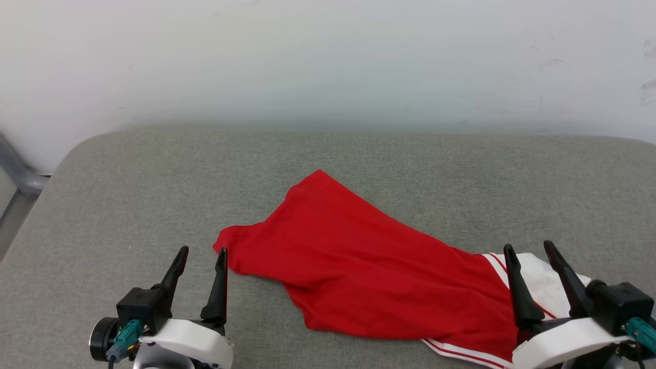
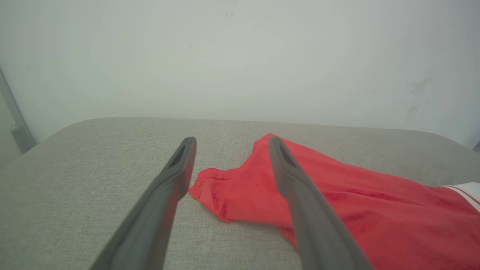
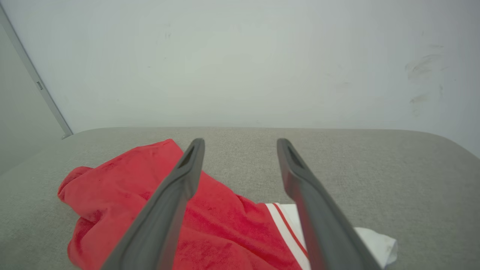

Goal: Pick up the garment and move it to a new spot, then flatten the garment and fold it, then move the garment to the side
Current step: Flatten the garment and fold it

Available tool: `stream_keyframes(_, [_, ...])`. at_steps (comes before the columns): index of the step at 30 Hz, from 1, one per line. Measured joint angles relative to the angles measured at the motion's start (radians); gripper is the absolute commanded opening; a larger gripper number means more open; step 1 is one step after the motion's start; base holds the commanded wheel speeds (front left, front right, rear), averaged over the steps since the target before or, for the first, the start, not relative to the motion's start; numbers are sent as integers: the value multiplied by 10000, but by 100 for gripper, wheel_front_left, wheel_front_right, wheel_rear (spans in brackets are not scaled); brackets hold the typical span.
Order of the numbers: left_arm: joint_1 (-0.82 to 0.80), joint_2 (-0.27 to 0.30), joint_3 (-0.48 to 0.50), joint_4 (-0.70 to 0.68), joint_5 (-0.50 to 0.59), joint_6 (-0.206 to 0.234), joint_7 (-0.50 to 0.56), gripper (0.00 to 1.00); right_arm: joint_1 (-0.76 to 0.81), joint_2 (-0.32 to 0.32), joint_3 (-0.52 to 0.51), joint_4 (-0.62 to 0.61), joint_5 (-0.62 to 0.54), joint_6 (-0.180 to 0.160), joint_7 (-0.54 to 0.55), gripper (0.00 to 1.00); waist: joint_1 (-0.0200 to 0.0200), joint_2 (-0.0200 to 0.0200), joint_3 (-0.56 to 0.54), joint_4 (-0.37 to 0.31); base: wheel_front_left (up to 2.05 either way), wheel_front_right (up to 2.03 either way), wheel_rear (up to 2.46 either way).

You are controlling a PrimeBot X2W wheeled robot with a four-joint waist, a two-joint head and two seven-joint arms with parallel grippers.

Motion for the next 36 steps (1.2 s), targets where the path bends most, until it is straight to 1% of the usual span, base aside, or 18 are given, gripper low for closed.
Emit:
stream_keyframes(4, [16, 54, -96, 33, -10, -17, 167, 100, 368, -2, 232, -502, 142, 0, 303, 100, 0, 0, 7, -99, 0, 0, 0])
stream_keyframes(6, [11, 92, -240, 81, -29, -113, 430, 100, 442, 2, 288, -685, 188, 0, 407, 100, 0, 0, 38, -145, 0, 0, 0])
stream_keyframes(8, [-83, 176, -506, 157, -25, -244, 905, 100, 482, 2, 307, -807, 186, 0, 529, 100, 0, 0, 75, -182, 0, 0, 0])
stream_keyframes(11, [-400, 178, -943, 334, -307, -512, 2019, 100, 558, 0, 337, -892, 171, 0, 725, 100, 0, 0, 139, -237, 0, 0, 0])
stream_keyframes(14, [-713, 203, -1492, 460, -662, -673, 3315, 100, 557, 2, 395, -951, 178, 0, 838, 100, 0, 0, 282, -303, 0, 0, 0])
stream_keyframes(20, [-1365, 479, -2408, 930, -1488, -792, 5806, 100, 414, 2, 489, -955, 213, 0, 951, 100, 1, 0, 715, -498, 0, 0, 0])
stream_keyframes(22, [-1570, 598, -2704, 1032, -1684, -813, 6420, 100, 349, 0, 522, -949, 215, 0, 953, 100, 1, 0, 886, -579, 0, 0, 0])
stream_keyframes(27, [-2028, 874, -3290, 1170, -2111, -823, 7279, 100, 155, 0, 516, -872, 253, 0, 938, 100, 2, 0, 1300, -800, 0, 0, 0])
stream_keyframes(30, [-2271, 1129, -3870, 1296, -2429, -821, 8059, 100, 77, -2, 531, -788, 330, 0, 861, 100, 1, 0, 1526, -914, 0, 0, 0])
stream_keyframes(31, [-2386, 1214, -4015, 1294, -2581, -821, 8282, 45, 24, 2, 539, -761, 334, 0, 849, 100, 1, 0, 1588, -950, 0, 0, 0])
stream_keyframes(32, [-2498, 1310, -4186, 1300, -2656, -821, 8466, 18, -19, 2, 543, -738, 347, 0, 821, 100, 1, 0, 1647, -983, 0, 0, 0])
stream_keyframes(33, [-2599, 1383, -4339, 1321, -2731, -821, 8659, 0, -41, 0, 537, -706, 378, 0, 815, 100, 1, 0, 1694, -1010, 0, 0, 0])
stream_keyframes(36, [-2820, 1611, -4675, 1323, -3087, -819, 9077, 0, -78, 0, 527, -606, 460, 0, 759, 100, 1, 0, 1773, -1076, 0, 0, 0])
